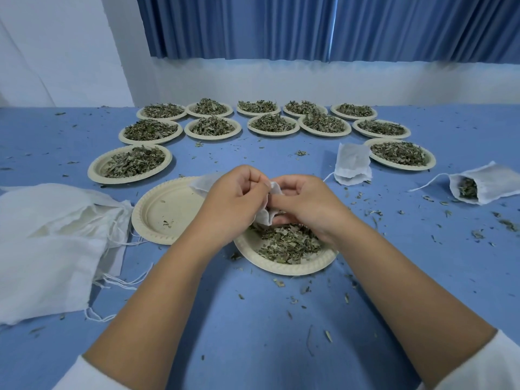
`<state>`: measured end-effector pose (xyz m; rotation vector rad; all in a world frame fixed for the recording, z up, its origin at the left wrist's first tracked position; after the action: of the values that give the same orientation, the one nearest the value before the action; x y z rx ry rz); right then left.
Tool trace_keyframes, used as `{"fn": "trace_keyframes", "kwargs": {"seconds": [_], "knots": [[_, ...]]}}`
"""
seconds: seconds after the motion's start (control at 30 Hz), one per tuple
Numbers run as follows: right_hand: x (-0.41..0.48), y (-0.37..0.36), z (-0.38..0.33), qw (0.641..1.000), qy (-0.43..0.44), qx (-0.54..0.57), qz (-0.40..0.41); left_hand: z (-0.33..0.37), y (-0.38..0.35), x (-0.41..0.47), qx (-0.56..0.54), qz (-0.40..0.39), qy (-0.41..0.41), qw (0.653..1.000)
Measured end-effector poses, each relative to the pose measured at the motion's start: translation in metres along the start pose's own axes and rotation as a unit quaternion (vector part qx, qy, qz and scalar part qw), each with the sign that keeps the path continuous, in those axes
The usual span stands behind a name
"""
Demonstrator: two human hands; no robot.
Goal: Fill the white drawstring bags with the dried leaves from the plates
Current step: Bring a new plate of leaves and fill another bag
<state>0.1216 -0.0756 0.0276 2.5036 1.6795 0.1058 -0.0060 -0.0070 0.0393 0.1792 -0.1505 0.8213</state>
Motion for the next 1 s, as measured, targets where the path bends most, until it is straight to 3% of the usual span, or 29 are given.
{"fn": "trace_keyframes", "kwargs": {"seconds": [0.33,0.53,0.63,0.83,1.0], "knots": [[0.006,0.001,0.002,0.98,0.048,-0.159,0.108,-0.006,-0.007,0.0,0.053,-0.028,-0.003,0.998],[0.002,0.02,-0.012,0.979,0.045,-0.201,0.011,-0.009,0.001,0.005,0.01,0.103,0.009,0.995],[-0.003,0.036,-0.017,0.956,0.035,-0.289,-0.017,-0.01,0.006,0.007,0.005,0.14,0.013,0.99],[-0.01,0.039,-0.017,0.886,-0.011,-0.422,-0.193,-0.01,0.009,0.009,0.015,0.17,0.007,0.985],[-0.008,0.027,-0.008,0.875,0.029,-0.457,-0.16,-0.01,0.01,0.009,0.012,0.172,0.005,0.985]]}}
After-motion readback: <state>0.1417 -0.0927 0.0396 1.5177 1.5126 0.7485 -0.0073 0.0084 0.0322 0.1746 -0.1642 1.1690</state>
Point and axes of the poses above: each hand's wrist, its own x-axis towards the middle knuckle, its own y-axis out of the back of the hand, z = x × y, the point moved 1 cm from there along x, towards the middle knuckle, and after that the axes turned 5 degrees about -x, right-handed, at the moved point
